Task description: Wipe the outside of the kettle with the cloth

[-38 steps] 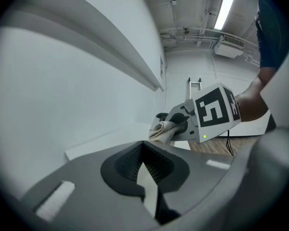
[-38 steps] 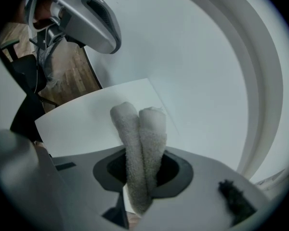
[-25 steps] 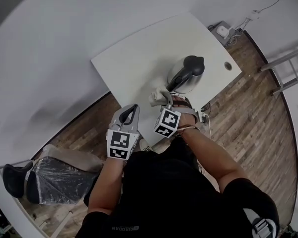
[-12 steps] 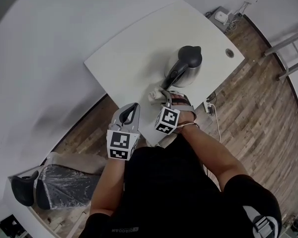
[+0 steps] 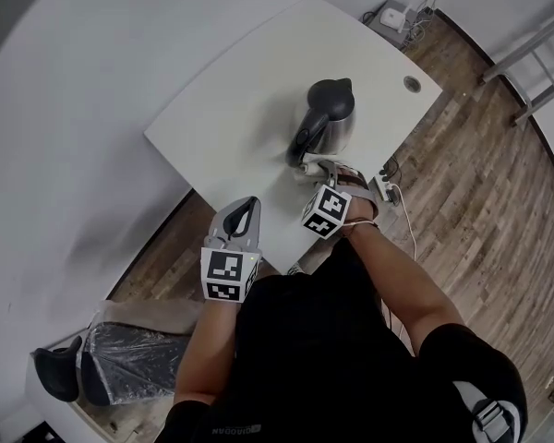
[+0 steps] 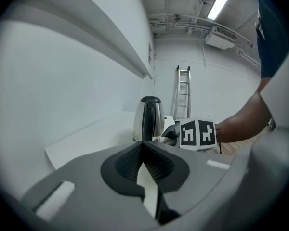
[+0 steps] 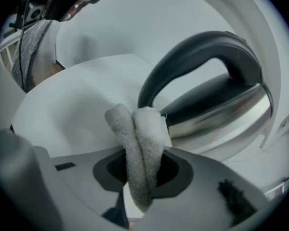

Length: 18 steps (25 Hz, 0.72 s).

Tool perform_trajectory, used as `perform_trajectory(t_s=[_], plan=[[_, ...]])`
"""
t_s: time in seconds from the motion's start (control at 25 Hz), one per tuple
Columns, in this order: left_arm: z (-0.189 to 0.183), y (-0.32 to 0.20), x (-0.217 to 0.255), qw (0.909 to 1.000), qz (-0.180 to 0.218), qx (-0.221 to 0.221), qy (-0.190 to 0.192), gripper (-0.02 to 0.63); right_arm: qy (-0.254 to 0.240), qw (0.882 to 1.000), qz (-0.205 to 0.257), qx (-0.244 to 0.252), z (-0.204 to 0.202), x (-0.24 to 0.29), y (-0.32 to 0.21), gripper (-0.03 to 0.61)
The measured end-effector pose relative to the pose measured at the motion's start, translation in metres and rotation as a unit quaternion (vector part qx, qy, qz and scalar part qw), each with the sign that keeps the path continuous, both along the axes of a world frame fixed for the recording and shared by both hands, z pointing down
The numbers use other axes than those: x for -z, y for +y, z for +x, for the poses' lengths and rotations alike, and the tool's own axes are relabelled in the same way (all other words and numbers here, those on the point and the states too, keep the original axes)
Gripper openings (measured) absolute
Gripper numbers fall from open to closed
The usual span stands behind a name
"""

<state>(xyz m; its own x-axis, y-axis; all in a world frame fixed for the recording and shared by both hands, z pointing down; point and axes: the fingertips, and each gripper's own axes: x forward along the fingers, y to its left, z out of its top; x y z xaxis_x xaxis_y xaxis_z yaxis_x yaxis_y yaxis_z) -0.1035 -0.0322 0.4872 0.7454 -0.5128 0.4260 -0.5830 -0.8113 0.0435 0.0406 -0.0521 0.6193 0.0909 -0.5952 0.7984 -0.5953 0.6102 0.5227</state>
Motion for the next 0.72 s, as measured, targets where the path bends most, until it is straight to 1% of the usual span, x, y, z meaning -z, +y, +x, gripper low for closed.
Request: perform_trajectory(t_s=[0.08,0.16,0.32,0.48,0.6,0.64,0.72], plan=[[0.005,0.001,0.002,1.0000,0.001,-0.002,0.001,0.008,-0.008,1.000,0.000,-0.015,0.011,0.004,0.000,0.094],[0.010,0.002,0.005,1.0000,0.002,-0.004,0.003,0.008,-0.028,0.999,0.001,-0.028,0.017,0.009,0.000,0.094],[0.017,0.003,0.011,1.0000,0.004,-0.005,0.007,0.007,-0.104,0.993,0.005,-0.054,0.014,0.032,-0.003,0.094],[0.025,0.002,0.021,0.9999,0.006,-0.004,0.012,0.007,-0.161,0.985,0.004,-0.064,0.011,0.055,-0.007,0.094],[0.028,-0.004,0.031,0.9998,0.011,0.002,0.015,0.007,-0.204,0.977,0.002,-0.067,0.009,0.074,-0.012,0.094],[0.029,-0.006,0.033,0.9998,0.011,0.004,0.016,0.008,-0.224,0.972,-0.001,-0.071,0.008,0.079,-0.014,0.094],[0.032,-0.010,0.036,0.9997,0.014,0.007,0.019,0.006,-0.273,0.958,-0.007,-0.086,0.007,0.086,-0.017,0.094]])
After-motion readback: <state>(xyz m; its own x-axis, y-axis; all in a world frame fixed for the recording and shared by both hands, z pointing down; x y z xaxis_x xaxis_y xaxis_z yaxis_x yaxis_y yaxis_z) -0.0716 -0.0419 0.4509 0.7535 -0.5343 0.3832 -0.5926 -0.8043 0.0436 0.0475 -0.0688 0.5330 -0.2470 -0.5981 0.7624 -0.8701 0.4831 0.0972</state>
